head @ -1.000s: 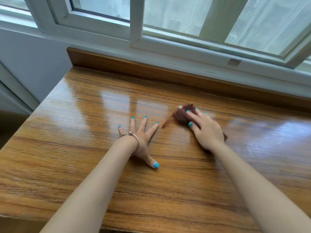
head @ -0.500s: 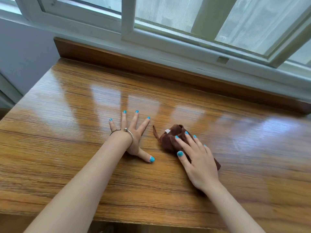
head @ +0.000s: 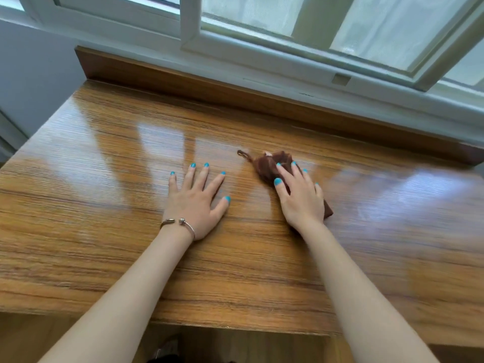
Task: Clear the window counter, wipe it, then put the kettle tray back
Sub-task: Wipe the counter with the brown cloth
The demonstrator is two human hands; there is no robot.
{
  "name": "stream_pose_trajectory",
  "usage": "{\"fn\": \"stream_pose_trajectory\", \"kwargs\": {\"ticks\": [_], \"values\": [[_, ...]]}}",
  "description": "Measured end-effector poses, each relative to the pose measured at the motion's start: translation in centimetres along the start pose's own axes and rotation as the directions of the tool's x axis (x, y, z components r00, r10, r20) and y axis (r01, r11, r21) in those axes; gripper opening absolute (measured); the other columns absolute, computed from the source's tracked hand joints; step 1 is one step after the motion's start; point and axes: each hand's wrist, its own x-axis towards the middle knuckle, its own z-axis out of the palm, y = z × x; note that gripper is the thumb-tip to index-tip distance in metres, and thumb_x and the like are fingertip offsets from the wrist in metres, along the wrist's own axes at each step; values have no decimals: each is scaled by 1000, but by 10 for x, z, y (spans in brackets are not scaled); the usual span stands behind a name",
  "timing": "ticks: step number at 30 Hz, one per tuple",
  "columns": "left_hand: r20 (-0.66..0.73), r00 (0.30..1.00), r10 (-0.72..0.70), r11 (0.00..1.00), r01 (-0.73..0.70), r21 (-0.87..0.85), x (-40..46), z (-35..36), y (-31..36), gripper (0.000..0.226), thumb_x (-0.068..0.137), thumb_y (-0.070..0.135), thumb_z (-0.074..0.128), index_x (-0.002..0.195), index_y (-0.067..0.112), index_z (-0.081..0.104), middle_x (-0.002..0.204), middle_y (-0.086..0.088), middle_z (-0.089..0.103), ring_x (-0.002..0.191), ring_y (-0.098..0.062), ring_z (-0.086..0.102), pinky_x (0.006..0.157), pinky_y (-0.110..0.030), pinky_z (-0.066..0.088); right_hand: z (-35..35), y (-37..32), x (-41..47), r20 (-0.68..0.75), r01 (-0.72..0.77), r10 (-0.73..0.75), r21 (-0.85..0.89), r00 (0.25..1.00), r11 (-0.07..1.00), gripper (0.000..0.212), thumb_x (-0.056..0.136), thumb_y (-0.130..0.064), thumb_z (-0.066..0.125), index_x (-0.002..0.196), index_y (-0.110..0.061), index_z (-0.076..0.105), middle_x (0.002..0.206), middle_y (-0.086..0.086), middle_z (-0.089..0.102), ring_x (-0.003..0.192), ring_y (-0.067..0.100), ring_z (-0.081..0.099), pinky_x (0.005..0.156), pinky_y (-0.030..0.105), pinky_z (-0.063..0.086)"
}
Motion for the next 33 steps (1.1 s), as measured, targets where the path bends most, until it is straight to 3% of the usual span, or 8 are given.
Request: {"fn": "stream_pose_trajectory", "kwargs": {"ticks": [4, 8, 11, 15, 22, 28, 30, 33], "values": [[-49, 999, 4, 1000, -4, 8, 2, 3, 2, 69, 85, 66, 5, 150, 44, 12, 162, 3, 7, 148, -22, 3, 115, -56, 4, 1, 11, -94, 42, 134, -132, -46, 990, 990, 50, 97, -59, 17, 146, -54, 22, 160, -15, 17, 149, 13, 11, 117, 37, 13], [-56, 998, -11, 1000, 11, 14, 4, 4, 1, 69, 84, 67, 7, 149, 45, 12, 162, 5, 7, 148, -21, 2, 116, -55, 4, -3, 25, -68, 61, 168, -164, -61, 985, 984, 48, 96, -59, 23, 144, -56, 27, 159, -17, 22, 147, 14, 18, 115, 38, 18], [-55, 998, -11, 1000, 10, -7, 6, 2, 1, 62, 90, 66, 16, 149, 46, 12, 162, 5, 7, 149, -20, 1, 116, -54, 3, -8, 27, 11, 5, 56, -55, -77, 998, 995, 44, 101, -50, 30, 145, -50, 30, 159, -10, 26, 146, 21, 24, 115, 45, 23], [-60, 998, -19, 1000, 20, 1, 4, 3, 0, 61, 91, 66, 20, 148, 47, 13, 161, 7, 7, 148, -18, 0, 116, -53, 4, -6, 17, 76, 9, -116, 116, -51, 993, 992, 45, 102, -52, 23, 147, -50, 26, 161, -9, 18, 148, 22, 16, 118, 47, 13], [-137, 989, -46, 999, 47, 1, 4, 3, 0, 61, 89, 66, 28, 145, 44, 26, 159, 5, 21, 146, -19, 16, 116, -50, 11, -1, 9, -22, 26, 117, -116, -62, 993, 991, 46, 102, -50, 27, 147, -49, 26, 160, -10, 22, 148, 18, 18, 116, 42, 14], [-257, 964, -64, 989, 95, 111, -11, 0, 12, 60, 91, 58, 34, 146, 33, 33, 153, -3, 34, 137, -27, 32, 112, -49, 21, -4, 20, -143, 139, 449, -443, -12, 886, 894, 52, 94, -59, 17, 145, -55, 25, 159, -18, 21, 148, 12, 15, 116, 36, 13], [-306, 948, -92, 996, 91, -19, -23, 0, 19, 60, 92, 46, 45, 147, 27, 33, 150, -8, 38, 133, -30, 38, 108, -48, 27, -7, 25, -108, 155, 449, -441, -20, 884, 893, 47, 97, -55, 26, 144, -55, 26, 159, -19, 20, 148, 13, 15, 117, 37, 12], [-313, 945, -91, 993, 63, -98, -41, 7, 35, 59, 91, 35, 51, 147, 25, 34, 147, -9, 42, 130, -31, 41, 105, -46, 28, -6, 24, -37, 84, 277, -269, -91, 959, 957, 45, 101, -47, 34, 146, -51, 28, 160, -13, 23, 147, 19, 20, 116, 44, 20]]}}
